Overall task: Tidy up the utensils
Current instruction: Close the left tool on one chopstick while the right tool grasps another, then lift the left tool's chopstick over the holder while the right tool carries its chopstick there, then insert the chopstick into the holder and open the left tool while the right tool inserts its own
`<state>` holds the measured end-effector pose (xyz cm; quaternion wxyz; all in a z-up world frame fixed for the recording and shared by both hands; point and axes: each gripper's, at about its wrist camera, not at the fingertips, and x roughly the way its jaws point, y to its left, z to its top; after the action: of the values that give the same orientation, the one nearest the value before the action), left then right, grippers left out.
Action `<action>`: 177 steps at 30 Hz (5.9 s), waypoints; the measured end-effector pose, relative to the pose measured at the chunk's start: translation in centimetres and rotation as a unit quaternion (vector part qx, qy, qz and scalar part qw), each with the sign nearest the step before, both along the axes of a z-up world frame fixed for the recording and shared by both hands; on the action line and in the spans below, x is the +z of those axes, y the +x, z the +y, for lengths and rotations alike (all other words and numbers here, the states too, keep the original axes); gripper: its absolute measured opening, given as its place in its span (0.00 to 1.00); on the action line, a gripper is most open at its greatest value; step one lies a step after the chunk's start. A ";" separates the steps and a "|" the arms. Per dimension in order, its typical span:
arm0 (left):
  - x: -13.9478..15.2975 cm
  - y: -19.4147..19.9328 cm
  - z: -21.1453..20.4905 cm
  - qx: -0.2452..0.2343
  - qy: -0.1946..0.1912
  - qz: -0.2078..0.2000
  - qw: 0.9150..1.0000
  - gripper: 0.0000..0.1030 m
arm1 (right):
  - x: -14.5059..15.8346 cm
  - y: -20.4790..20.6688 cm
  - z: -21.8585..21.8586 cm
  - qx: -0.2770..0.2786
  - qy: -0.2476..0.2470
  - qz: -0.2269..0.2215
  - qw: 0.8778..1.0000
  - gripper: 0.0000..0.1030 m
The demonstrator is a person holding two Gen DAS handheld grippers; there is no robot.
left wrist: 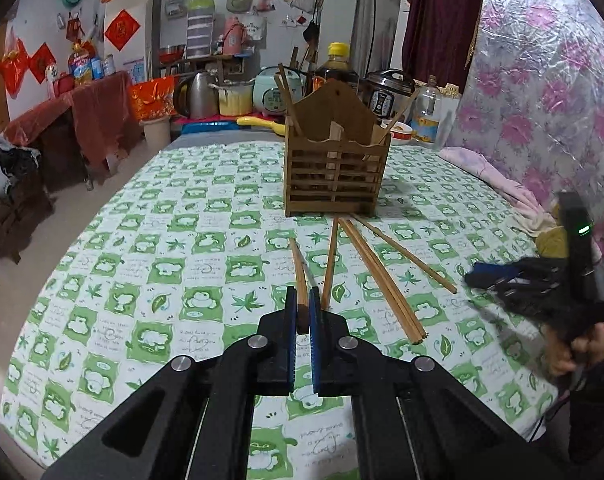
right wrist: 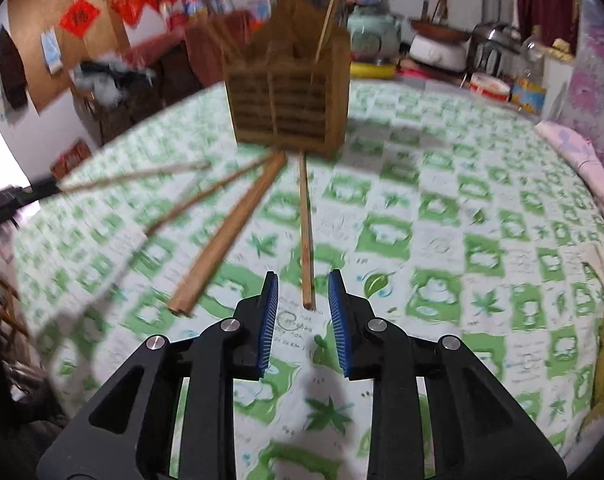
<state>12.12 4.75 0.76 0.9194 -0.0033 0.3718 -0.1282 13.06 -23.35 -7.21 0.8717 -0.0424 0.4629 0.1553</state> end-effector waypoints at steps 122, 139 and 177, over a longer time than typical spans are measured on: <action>-2.1 0.4 -1.2 -0.010 0.035 0.065 0.997 0.05 | 12.6 5.4 -1.6 -0.018 0.195 -0.158 0.968 0.07; 7.7 8.8 -5.3 -0.025 0.011 -0.006 1.000 0.05 | 13.1 5.3 -2.5 -0.030 0.202 -0.166 0.965 0.07; 10.1 23.3 -5.1 0.018 -0.044 -0.027 0.999 0.09 | 16.0 17.1 0.1 -0.084 0.142 -0.211 0.963 0.07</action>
<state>35.43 -0.35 10.84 0.9301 -0.0467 0.3412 -0.1275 30.18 -23.23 8.76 0.9566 0.0893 0.2430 0.1337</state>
